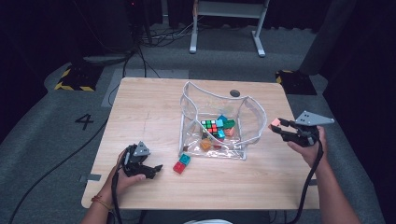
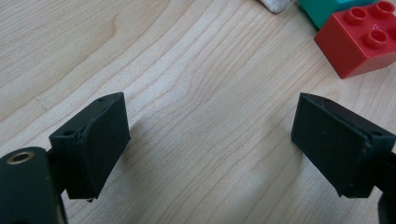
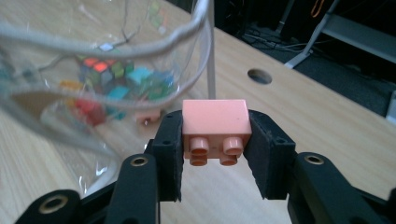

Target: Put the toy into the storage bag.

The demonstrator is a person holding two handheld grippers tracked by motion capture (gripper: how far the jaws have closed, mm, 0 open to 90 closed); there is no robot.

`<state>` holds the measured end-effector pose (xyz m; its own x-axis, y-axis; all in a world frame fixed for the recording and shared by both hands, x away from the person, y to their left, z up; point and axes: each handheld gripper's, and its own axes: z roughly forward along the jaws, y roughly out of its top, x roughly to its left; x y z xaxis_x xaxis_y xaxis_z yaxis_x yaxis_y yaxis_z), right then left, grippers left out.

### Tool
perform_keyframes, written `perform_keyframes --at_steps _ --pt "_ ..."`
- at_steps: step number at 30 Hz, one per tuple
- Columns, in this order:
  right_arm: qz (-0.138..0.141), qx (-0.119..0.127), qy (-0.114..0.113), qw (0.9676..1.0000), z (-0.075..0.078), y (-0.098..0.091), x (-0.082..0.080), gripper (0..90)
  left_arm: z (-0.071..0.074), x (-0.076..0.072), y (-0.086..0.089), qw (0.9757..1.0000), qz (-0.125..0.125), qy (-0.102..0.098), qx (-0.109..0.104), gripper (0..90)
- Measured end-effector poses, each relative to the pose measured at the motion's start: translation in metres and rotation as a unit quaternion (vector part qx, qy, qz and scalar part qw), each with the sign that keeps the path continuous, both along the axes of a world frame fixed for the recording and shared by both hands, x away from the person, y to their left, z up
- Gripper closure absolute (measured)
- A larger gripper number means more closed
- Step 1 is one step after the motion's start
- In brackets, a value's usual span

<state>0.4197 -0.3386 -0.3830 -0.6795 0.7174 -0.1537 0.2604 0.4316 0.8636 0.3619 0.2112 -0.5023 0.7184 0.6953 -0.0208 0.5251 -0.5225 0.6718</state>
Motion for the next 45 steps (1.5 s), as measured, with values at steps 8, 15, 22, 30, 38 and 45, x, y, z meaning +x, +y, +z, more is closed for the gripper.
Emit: perform_keyframes --at_steps 8,15,22,30,38,45 --pt "0.006 0.018 -0.016 0.9997 0.042 0.009 0.022 58.9 0.000 0.000 0.000 1.0000 0.000 0.000 0.000 11.5" --pt "-0.001 0.018 -0.035 0.9992 0.069 0.024 0.036 58.9 0.000 0.000 0.000 1.0000 0.000 0.000 0.000 11.5" --pt "0.005 0.025 -0.046 0.9986 0.087 0.039 0.044 58.9 0.000 0.000 0.000 1.0000 0.000 0.000 0.000 11.5" --pt "0.060 0.025 -0.042 0.9970 0.094 0.064 0.041 58.9 0.000 0.000 0.000 1.0000 0.000 0.000 0.000 11.5" --pt "0.125 0.015 -0.039 0.9913 0.092 0.093 0.031 58.9 0.000 0.000 0.000 1.0000 0.000 0.000 0.000 11.6" --pt "0.164 -0.018 -0.025 0.9859 0.084 0.123 0.030 58.9 0.000 0.000 0.000 1.0000 0.000 0.000 0.000 11.5"
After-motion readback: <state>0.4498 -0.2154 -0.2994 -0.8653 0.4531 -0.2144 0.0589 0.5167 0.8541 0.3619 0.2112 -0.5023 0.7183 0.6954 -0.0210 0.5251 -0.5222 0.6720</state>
